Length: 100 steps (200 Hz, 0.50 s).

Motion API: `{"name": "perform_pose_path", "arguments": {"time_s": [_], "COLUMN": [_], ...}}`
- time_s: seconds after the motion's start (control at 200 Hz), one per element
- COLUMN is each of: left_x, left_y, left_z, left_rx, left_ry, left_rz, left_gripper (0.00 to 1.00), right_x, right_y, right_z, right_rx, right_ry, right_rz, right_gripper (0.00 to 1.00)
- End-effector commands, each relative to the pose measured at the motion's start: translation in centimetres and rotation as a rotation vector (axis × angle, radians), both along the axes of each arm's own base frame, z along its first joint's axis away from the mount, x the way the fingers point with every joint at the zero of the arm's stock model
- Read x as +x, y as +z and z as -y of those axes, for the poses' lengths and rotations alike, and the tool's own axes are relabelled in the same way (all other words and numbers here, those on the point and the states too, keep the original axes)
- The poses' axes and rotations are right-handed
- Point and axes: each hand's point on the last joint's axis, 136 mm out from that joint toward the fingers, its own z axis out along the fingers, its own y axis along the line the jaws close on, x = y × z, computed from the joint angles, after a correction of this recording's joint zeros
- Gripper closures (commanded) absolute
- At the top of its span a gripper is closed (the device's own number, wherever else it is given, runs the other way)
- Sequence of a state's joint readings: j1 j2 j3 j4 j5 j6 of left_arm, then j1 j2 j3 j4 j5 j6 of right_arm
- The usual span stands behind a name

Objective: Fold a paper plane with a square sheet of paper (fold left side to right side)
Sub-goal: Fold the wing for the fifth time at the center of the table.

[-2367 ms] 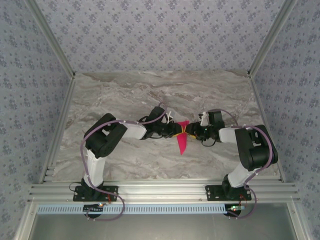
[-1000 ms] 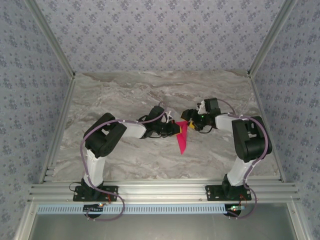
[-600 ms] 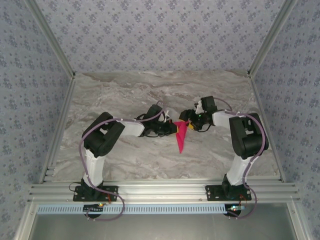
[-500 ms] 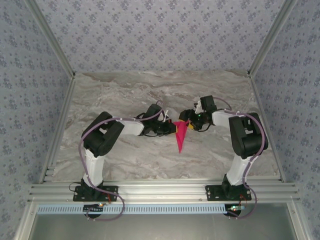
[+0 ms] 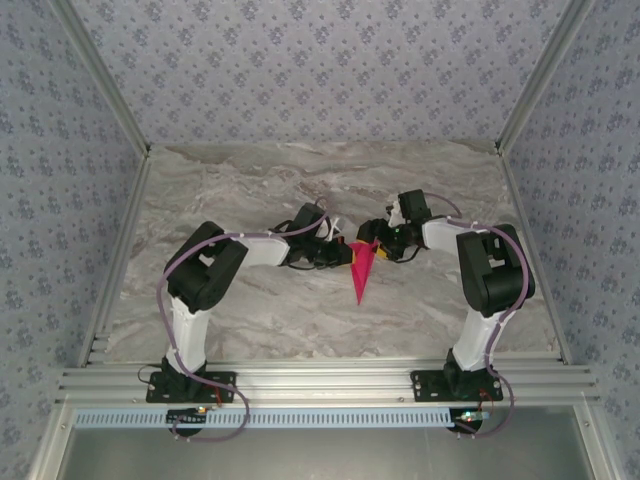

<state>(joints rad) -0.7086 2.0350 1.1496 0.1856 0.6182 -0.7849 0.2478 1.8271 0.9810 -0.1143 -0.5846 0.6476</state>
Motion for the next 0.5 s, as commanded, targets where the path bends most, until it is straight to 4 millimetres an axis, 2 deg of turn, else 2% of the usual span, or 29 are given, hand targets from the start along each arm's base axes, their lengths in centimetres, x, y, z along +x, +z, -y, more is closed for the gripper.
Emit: {"name": "perform_pose_path", "arguments": {"time_s": [0.0,0.495], "left_x": [0.3,0.5], "left_y": [-0.4,-2.0], "left_z": [0.4,0.1], "left_rx": [0.003,0.049], "left_ry": [-0.03,-0.038], "left_rz": [0.006,0.002], "left_gripper": [1.0,1.0], "right_x": [-2.0,-2.2], "right_y": [-2.6,-2.6], "right_z": [0.0,-0.1], "right_rx": [-0.063,-0.076], "right_ry": [0.043,0.061], "right_rz": [-0.08,-0.079], "right_gripper": [0.31,0.31]}}
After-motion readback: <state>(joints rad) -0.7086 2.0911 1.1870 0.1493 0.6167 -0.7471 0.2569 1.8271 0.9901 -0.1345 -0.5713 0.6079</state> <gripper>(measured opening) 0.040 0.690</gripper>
